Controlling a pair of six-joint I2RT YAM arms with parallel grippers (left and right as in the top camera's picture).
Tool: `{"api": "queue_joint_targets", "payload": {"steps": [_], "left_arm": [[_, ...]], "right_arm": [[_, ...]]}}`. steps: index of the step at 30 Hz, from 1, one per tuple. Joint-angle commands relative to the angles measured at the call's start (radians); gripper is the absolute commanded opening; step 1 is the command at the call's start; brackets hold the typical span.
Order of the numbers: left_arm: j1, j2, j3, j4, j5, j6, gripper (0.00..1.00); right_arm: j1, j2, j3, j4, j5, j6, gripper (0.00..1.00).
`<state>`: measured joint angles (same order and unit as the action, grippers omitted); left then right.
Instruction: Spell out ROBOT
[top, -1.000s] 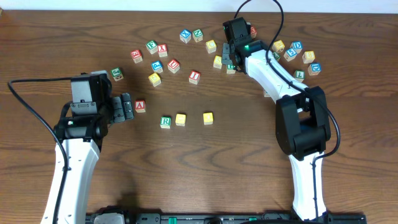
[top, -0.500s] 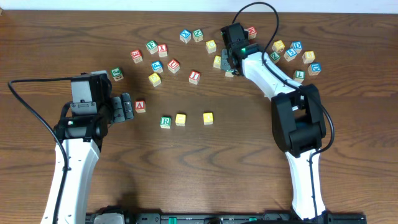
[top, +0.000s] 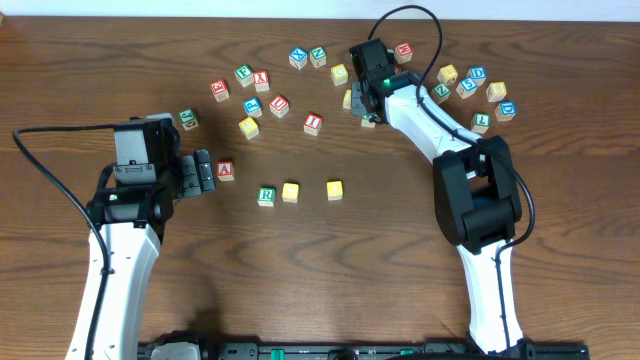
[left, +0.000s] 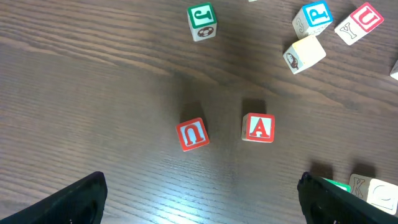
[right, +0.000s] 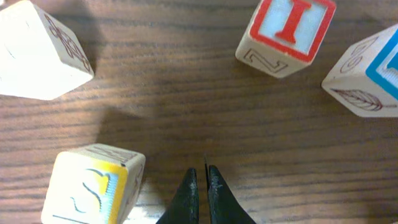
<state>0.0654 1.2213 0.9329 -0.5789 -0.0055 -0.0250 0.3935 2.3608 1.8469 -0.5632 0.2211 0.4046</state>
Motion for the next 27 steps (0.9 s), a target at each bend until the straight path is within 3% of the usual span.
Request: {"api": "queue_joint_targets", "payload": {"steps": [1,12,14,18,21,27], "left_arm": [[0.005,0.000,0.029,0.000,-0.002,0.006,0.96],[0.005,0.000,0.029,-0.006,-0.002,0.006,0.96],[0.005,0.000,0.029,-0.007,-0.002,0.006,0.96],[0.005,0.000,0.029,-0.007,-0.002,0.006,0.96],[0.005,0.000,0.029,-0.006,-0.002,0.006,0.96],[0.005,0.000,0.029,-0.007,-0.002,0.006,0.96]], "right_arm": [[0.019,0.004,0.017,-0.014,0.012,0.003,0.01],[0.047,0.004,0.017,-0.037,0.015,0.021,0.02],[0.048,0.004,0.017,-0.032,0.030,0.021,0.09],[0.040,0.004,0.022,-0.022,0.042,-0.022,0.57],[0.034,0.004,0.040,-0.036,0.043,-0.048,0.64],[0.033,0.001,0.114,-0.092,0.080,-0.054,0.62]]}}
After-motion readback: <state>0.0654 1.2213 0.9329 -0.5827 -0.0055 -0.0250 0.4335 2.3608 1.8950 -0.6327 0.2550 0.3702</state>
